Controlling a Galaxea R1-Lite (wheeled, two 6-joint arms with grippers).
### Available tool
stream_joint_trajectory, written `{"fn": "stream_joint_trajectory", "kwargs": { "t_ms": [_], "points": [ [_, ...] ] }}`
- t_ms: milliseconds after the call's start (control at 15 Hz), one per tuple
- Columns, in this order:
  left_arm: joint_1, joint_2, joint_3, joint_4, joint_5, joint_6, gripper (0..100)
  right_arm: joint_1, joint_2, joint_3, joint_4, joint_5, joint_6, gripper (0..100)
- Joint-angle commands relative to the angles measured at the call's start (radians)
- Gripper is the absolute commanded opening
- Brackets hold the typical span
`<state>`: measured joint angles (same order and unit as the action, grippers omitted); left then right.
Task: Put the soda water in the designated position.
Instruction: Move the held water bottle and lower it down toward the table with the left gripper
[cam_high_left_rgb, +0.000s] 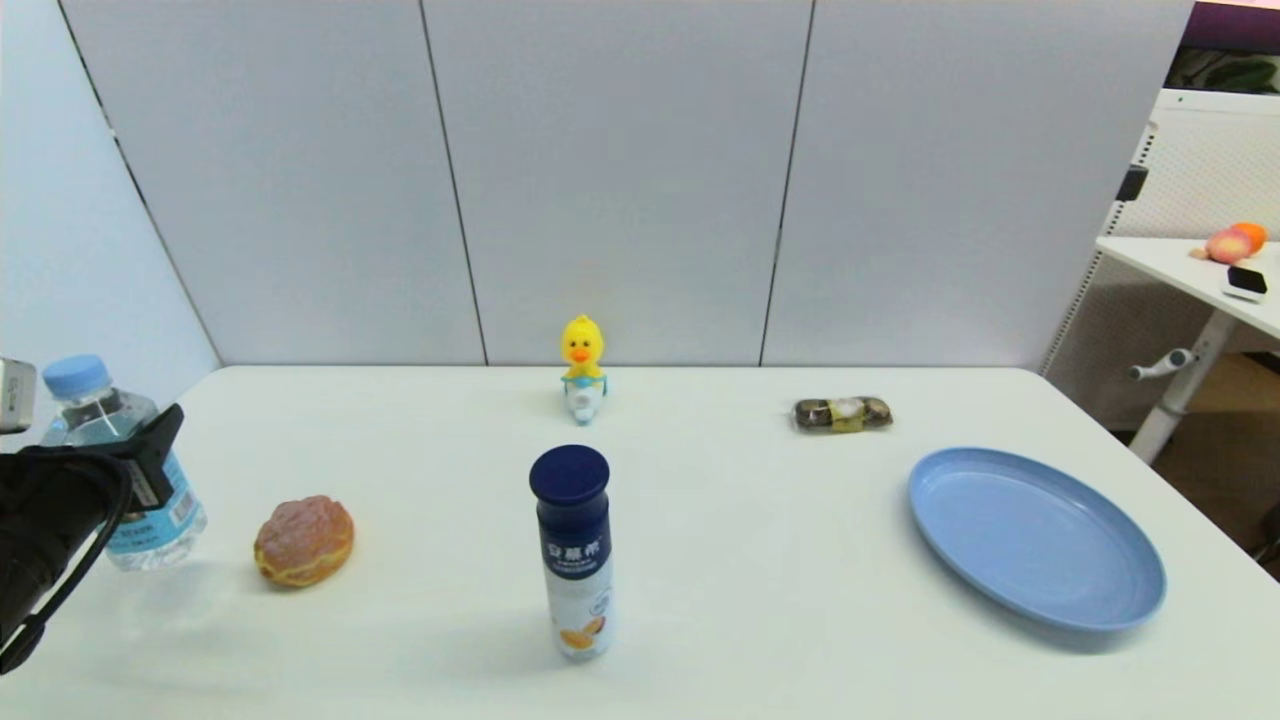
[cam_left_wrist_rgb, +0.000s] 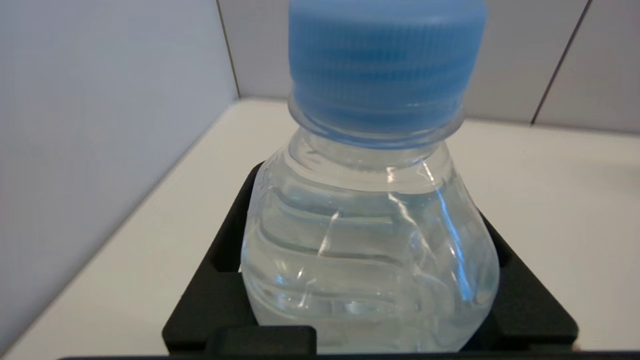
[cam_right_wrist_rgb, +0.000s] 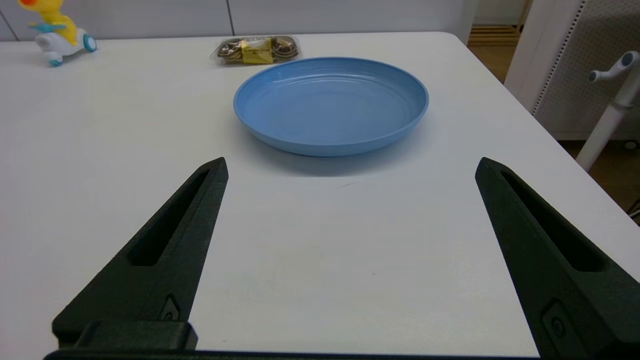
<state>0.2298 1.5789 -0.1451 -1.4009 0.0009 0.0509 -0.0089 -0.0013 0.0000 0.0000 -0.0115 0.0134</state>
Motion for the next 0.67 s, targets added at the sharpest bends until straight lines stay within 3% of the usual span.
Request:
{"fn": "stream_joint_trajectory", "kwargs": {
  "t_ms": [67,667],
  "points": [
    [0.0,0.029,0.022,-0.004,-0.001,-0.003,0,0.0,0.0,0.0,0.0,-0.001,0.0,100],
    [-0.001,0.176,-0.056,-0.063,-0.001,-0.009,0,0.0,0.0,0.0,0.0,-0.001,0.0,100]
  ]
}}
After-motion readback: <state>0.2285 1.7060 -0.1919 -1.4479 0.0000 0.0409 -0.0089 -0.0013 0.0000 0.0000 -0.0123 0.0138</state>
